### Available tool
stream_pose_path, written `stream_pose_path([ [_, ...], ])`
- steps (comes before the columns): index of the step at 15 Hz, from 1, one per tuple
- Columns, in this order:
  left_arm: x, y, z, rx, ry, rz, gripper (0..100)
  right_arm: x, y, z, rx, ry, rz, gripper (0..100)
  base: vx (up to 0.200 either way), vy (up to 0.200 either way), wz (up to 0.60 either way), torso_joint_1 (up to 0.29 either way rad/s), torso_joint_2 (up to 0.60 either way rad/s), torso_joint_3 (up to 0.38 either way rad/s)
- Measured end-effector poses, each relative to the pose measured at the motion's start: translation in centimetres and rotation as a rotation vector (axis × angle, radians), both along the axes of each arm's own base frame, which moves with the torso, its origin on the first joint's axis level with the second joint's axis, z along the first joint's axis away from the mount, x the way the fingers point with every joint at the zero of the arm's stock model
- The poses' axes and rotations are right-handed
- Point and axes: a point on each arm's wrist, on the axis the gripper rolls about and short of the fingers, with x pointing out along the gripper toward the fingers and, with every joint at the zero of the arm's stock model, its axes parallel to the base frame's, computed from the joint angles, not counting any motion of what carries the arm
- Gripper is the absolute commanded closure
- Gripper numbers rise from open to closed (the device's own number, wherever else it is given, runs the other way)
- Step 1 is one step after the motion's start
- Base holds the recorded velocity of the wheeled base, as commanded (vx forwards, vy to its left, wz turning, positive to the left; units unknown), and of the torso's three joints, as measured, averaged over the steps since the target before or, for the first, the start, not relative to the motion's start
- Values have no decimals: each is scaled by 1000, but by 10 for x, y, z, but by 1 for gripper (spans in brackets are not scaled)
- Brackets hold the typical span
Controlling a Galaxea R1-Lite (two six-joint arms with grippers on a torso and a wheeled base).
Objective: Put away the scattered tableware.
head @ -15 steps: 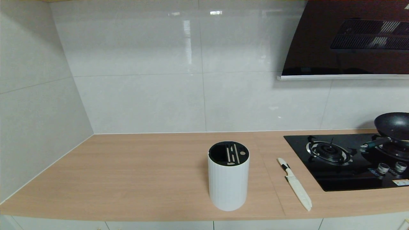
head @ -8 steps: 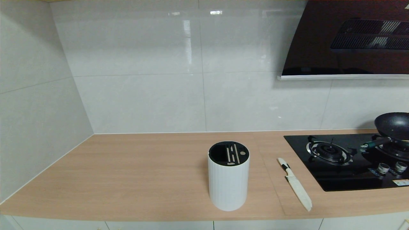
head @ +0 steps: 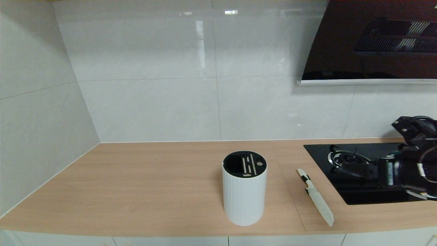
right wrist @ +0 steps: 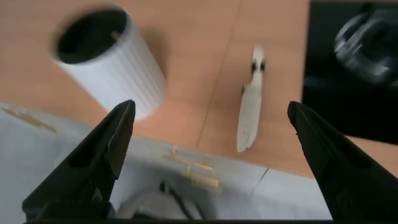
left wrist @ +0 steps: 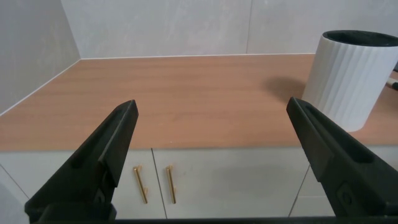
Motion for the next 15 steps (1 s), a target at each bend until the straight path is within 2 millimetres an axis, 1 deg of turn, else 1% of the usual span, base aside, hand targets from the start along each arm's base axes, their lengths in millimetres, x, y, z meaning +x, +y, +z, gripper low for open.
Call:
stream_pose_path([
  [2,0,0,0,0,0,0,0,39,6,-24,-12,44,0,0,0,0,0,0,0,0],
  [3,0,0,0,0,0,0,0,57,8,-41,-23,60,-11,0,0,0,0,0,0,0],
  [6,0,0,0,0,0,0,0,101,13,-91,-82,84,-76,0,0,0,0,0,0,0],
  [7,0,0,0,0,0,0,0,112,13,-106,-101,93,-92,0,0,0,0,0,0,0],
  [9,0,0,0,0,0,0,0,129,16,-131,-122,124,-102,0,0,0,0,0,0,0],
  [13,0,0,0,-1,0,0,0,143,17,-172,-142,206,-102,0,0,0,0,0,0,0],
  [15,0,0,0,-1,0,0,0,151,17,-187,-155,228,-113,0,0,0,0,0,0,0],
])
